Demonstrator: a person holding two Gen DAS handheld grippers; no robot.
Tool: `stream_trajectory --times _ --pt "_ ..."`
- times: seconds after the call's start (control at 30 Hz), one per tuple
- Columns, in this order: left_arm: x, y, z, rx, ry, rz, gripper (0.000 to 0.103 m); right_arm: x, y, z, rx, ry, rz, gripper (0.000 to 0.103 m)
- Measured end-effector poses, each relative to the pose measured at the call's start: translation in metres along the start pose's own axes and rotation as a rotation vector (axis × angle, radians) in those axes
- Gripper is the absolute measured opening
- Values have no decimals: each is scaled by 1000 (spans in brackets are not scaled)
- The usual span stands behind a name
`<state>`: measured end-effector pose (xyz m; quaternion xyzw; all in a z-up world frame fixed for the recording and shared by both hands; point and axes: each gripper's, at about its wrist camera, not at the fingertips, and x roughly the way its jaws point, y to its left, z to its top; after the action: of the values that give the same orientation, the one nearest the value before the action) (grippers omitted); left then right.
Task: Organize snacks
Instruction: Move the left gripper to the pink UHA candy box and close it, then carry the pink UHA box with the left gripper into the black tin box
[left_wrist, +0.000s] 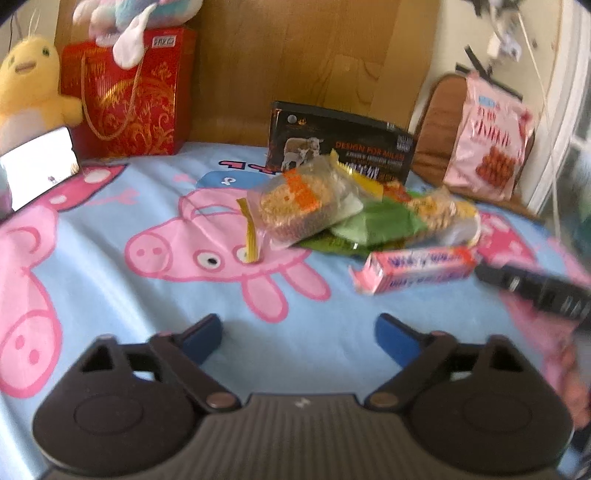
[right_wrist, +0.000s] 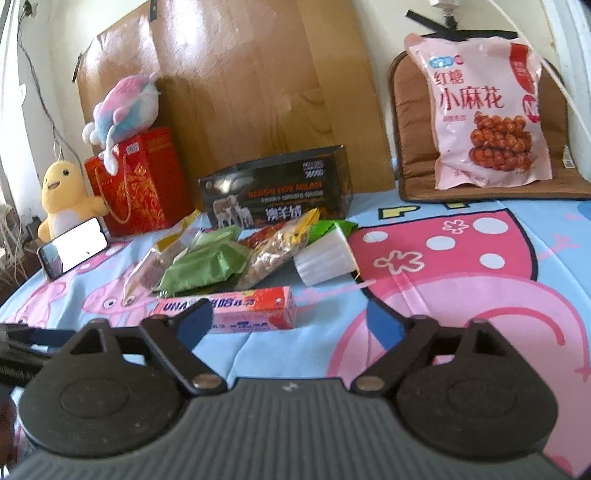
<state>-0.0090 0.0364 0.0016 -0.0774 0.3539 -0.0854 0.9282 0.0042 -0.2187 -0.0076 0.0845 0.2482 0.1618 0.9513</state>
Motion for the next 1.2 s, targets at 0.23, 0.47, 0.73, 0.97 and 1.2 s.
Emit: stream_trajectory --times 0.23,0.47,0.73,0.97,1.2 --pt "24 19 36 -195 72 -280 62 7 8 -1 -50 58 22 68" --pt "53 1 43 -181 140 -341 51 22 16 4 -163 136 23 68" --pt "42 -11 43 -108 109 -319 39 28 24 7 -254 154 22 48" --pt "21 1 33 -132 106 -350 39 6 38 -2 -256 133 39 46" --pt "9 -3 64 -105 43 -362 39 -7 46 11 -265 50 56 45"
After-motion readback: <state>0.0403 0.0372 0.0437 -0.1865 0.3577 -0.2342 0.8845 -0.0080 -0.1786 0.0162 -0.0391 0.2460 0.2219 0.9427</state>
